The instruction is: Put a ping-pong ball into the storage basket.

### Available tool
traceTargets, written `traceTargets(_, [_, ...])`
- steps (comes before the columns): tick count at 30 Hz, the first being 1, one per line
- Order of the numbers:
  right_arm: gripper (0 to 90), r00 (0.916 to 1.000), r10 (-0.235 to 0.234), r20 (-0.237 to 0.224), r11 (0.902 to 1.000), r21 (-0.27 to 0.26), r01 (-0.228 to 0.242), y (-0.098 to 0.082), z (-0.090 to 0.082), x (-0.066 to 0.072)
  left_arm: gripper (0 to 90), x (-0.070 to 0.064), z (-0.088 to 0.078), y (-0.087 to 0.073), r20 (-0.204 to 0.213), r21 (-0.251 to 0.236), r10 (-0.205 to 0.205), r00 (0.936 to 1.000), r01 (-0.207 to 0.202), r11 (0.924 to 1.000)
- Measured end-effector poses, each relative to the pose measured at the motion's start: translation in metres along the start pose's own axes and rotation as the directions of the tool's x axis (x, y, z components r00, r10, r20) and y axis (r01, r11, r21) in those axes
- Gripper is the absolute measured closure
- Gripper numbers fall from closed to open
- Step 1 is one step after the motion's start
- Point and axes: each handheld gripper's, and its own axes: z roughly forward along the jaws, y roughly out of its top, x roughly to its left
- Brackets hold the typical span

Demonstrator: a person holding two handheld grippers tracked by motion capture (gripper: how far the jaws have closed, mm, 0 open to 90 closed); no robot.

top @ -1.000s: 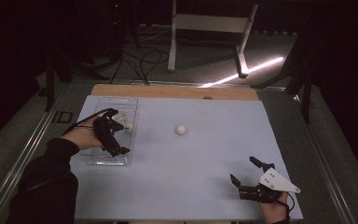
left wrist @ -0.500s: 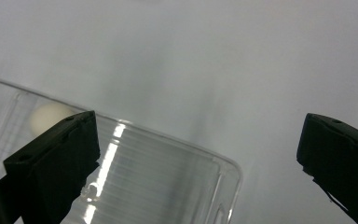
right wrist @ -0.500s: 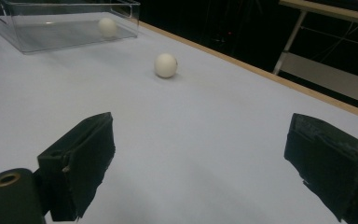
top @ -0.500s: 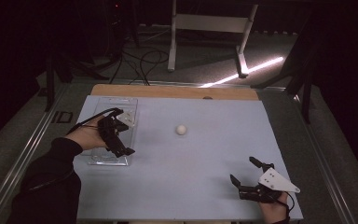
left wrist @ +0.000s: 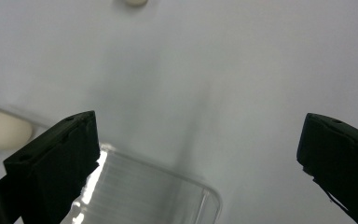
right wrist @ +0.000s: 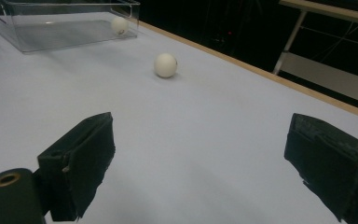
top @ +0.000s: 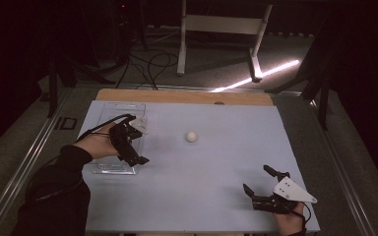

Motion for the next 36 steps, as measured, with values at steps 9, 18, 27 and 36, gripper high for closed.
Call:
traceTargets(9, [8.3, 1.0000, -0.003, 0.006, 1.0000, 0.000, 0.003, 0.000, -0.001, -0.001, 0.2, -0.007, 0.004, 0.016, 0.015, -0.028, -0.014, 0.9998, 0.014, 0.9995])
traceTargets(18, [8.3, 1.0000, -0.004, 0.006, 1.0000, 0.000, 0.004, 0.001, -0.001, 0.000, 0.2, -0.012, 0.011, 0.026, 0.014, -0.042, -0.048, 0.9987, 0.049, 0.9980])
traceTargets(27, [8.3, 1.0000, -0.003, 0.008, 1.0000, 0.001, 0.003, 0.000, -0.001, -0.001, 0.2, -0.015, 0.016, 0.036, -0.014, -0.066, -0.105, 0.9944, 0.104, 0.9924])
traceTargets(36, [8.3, 1.0000, 0.001, 0.008, 1.0000, 0.003, -0.001, 0.001, -0.001, 0.000, 0.2, -0.019, 0.022, 0.044, -0.009, -0.088, -0.124, 0.9923, 0.122, 0.9885])
